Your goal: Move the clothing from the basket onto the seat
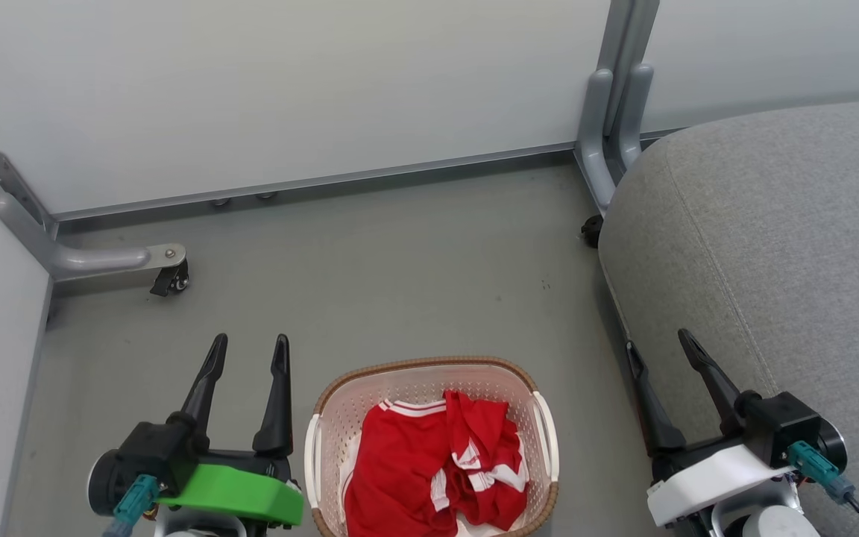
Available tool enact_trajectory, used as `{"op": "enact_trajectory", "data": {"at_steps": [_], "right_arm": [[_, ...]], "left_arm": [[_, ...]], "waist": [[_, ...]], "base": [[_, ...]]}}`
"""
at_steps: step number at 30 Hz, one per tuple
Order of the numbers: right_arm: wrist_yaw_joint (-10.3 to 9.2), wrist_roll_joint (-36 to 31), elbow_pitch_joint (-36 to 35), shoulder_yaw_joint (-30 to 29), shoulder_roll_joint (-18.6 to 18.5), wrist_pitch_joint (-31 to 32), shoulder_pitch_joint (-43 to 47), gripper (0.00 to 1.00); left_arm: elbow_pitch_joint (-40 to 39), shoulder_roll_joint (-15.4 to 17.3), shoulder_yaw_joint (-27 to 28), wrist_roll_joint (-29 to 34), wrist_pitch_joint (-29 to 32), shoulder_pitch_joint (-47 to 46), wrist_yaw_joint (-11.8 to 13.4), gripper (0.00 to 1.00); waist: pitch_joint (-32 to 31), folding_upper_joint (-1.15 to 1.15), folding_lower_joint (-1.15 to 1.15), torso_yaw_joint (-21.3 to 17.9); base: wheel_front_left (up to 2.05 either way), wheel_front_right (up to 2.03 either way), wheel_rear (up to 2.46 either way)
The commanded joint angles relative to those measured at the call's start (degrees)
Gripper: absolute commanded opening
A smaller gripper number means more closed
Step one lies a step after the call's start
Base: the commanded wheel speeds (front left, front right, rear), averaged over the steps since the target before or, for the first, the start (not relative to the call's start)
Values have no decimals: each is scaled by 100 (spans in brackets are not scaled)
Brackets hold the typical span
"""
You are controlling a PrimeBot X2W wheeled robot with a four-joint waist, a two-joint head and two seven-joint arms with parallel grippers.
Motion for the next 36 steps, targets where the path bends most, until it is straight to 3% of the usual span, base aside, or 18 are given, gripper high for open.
{"op": "enact_trajectory", "data": {"at_steps": [1,14,36], "right_arm": [[2,-132,-45,14,-32,-56,51,100],[1,-610,-107,34,-40,-179,85,100],[1,-521,-58,31,-37,-179,8,100]], "left_arm": [[-37,36,-20,106,-44,61,-21,100],[-108,40,-83,611,-174,95,-43,100],[-31,39,-65,582,-159,64,-63,100]], "waist": [[4,36,0,1],[45,40,0,1],[104,40,0,1]], "base": [[0,0,0],[0,0,0],[0,0,0]]}}
